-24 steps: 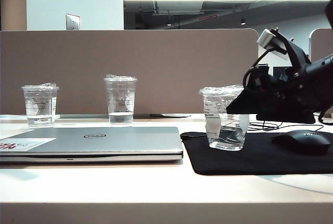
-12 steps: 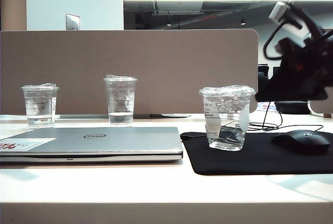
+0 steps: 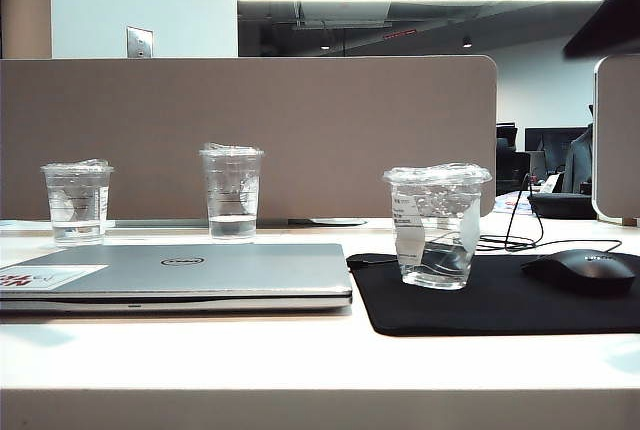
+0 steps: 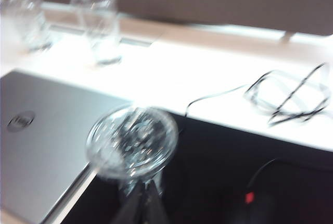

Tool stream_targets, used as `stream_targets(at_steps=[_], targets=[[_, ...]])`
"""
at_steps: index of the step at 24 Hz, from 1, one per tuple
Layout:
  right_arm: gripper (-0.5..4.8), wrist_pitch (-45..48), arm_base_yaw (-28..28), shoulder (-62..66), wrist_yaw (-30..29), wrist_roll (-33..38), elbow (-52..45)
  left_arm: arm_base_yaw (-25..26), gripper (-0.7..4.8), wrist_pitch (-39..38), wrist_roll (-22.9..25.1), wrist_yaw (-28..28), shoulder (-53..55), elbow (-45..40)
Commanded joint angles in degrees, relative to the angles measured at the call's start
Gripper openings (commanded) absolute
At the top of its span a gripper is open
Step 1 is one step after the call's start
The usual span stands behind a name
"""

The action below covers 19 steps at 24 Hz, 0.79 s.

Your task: Pick up the coffee cup on the right and place it on the right side of the laptop.

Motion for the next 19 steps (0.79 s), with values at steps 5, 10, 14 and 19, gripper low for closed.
stream_targets(at_steps=[5,10,14,19], targets=[[-0.08,-6.7,0.0,-10.1,11.4,-1.3,0.0,0.0,-0.05,0.8,-0.1,0.4,-0.1,0.2],[-0.08,-3.5,0.0,-15.3,7.1,-6.1,-5.0,0.0,-0.05,0.8,-0.1,0.4,-0.1,0.2],[-0.08,-0.9,-0.1,-19.5,5.9,-6.0,-10.2,0.0,-0.05,0.8,-0.1,0.4,-0.1,0.2],[-0.08,-0.7,-3.8,-26.6,5.9,-6.0,-14.9,0.0,-0.05,0.8,-0.1,0.4,-0.1,0.2]])
